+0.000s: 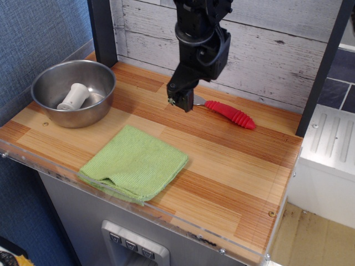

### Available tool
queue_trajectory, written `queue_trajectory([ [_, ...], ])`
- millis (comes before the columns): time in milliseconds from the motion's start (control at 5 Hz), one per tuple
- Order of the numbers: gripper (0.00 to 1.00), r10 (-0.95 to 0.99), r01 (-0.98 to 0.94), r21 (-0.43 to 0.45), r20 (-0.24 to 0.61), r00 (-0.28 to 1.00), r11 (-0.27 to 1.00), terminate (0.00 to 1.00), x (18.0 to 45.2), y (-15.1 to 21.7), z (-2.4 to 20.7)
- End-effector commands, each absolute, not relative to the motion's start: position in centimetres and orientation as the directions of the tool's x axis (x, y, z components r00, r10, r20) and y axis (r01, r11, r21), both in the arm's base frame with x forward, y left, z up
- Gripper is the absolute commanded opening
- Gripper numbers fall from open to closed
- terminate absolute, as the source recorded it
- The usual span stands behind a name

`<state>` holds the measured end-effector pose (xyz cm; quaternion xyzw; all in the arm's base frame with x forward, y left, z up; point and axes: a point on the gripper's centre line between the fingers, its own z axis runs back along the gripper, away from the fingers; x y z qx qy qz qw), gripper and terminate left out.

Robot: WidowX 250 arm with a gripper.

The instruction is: Move the fork and place it on the green cloth.

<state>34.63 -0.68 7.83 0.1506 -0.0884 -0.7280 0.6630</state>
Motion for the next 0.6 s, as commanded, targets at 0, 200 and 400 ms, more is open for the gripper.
queue_trajectory([
  [0,1.0,-0.981,0.905,0.38,-0.062,-0.182,-0.192,0.0,37.4,-2.0,8.7],
  [200,1.0,-0.969,0.9,0.358,-0.089,-0.23,-0.247,0.0,38.5,-3.1,7.9],
  [400,1.0,-0.955,0.897,0.326,-0.111,-0.276,-0.298,0.0,39.0,-3.7,7.0],
])
